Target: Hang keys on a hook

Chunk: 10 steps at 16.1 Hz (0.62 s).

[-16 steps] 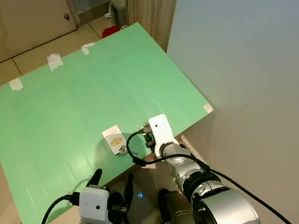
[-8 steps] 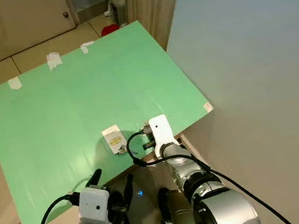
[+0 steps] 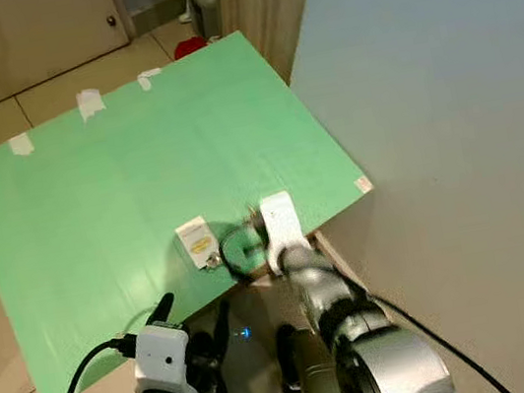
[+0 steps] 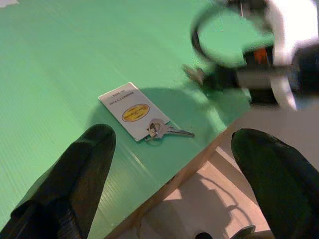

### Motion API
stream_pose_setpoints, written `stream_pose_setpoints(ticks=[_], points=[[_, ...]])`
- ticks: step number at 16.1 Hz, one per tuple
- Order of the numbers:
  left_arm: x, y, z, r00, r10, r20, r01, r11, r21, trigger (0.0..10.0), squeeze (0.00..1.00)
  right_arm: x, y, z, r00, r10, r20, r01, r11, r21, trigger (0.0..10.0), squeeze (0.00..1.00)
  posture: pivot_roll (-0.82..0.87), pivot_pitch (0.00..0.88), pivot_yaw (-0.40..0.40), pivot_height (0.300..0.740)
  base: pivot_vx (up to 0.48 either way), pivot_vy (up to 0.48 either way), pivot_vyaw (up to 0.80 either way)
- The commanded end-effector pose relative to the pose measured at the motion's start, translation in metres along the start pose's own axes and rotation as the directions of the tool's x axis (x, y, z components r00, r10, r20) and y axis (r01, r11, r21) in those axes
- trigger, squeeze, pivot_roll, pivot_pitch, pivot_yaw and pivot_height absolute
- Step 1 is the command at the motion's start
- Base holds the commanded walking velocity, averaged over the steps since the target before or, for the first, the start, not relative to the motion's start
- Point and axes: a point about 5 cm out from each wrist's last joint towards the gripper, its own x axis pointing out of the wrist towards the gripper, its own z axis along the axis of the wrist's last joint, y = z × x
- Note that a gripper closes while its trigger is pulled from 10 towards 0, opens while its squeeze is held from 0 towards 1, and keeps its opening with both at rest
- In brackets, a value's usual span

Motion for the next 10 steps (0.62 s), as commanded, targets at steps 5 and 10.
stream_pose_setpoints(ticks=[5,10], points=[[-0.001,-0.002,-0.005,1.000,-0.001,-0.028,0.001,1.000,-0.002,10.0,0.00,0.008,-0.005,0.053,0.984,0.001,0.180,-0.013,0.998,0.068,0.0,0.00,0.07,0.372,-0.094,0.722,0.000,0.000,0.00],[0.015,0.045,-0.003,0.974,0.200,-0.102,-0.193,0.979,0.070,10.0,0.00,0.005,-0.025,0.082,0.957,0.004,0.289,-0.009,1.000,0.014,0.0,0.00,0.04,0.279,-0.078,0.722,0.000,0.000,0.00]])
